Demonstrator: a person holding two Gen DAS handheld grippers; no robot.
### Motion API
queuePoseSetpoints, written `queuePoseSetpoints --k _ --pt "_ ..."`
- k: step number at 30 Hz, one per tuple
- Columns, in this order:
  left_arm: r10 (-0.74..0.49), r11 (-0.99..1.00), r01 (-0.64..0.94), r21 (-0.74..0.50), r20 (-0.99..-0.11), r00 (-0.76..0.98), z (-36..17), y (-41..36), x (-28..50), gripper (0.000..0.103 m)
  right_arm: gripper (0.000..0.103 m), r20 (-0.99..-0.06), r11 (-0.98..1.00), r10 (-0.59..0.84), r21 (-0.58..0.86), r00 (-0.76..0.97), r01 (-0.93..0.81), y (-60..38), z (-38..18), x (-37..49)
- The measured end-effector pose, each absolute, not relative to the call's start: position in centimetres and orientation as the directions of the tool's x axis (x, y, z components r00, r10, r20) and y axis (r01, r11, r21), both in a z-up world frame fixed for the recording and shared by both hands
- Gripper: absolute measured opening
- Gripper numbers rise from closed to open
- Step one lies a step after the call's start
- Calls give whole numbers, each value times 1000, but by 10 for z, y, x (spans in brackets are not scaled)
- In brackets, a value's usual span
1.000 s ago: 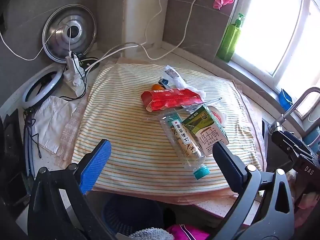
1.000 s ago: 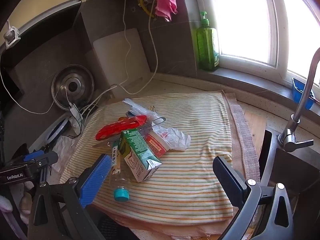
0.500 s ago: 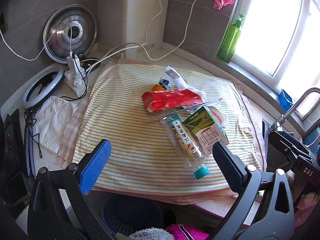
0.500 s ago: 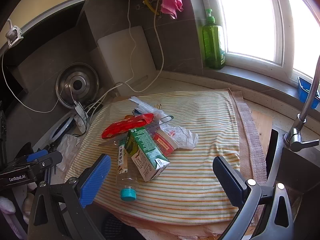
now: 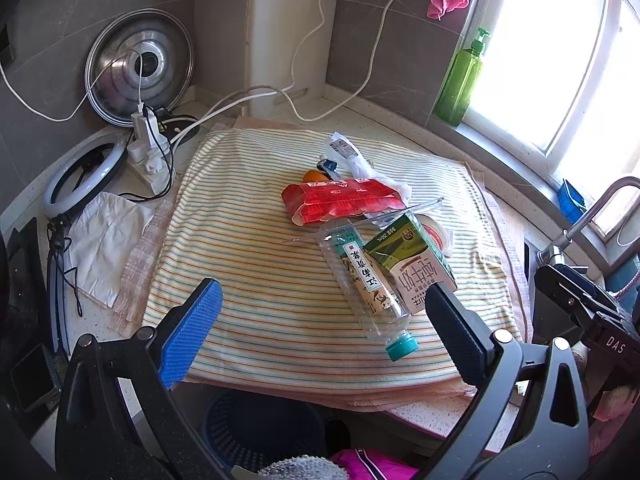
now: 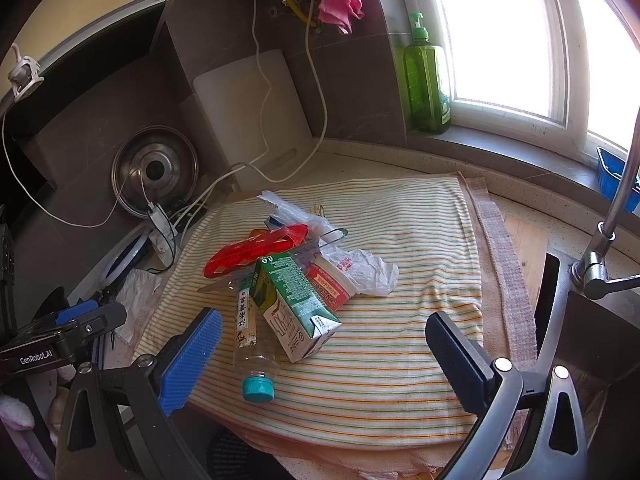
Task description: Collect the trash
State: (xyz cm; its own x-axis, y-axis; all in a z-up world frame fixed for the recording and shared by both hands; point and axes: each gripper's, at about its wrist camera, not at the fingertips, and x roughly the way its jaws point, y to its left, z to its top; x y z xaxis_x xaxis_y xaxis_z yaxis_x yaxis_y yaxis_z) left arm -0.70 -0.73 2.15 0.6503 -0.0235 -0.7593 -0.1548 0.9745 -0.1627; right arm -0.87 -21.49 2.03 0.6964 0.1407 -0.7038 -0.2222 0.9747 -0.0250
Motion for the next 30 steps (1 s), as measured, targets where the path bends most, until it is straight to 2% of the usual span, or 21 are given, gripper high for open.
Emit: queuePoseSetpoints --k 30 --pt "-22 974 -157 -163 -758 652 12 -8 -6 103 103 -717 976 148 -5 681 -218 -215 15 -6"
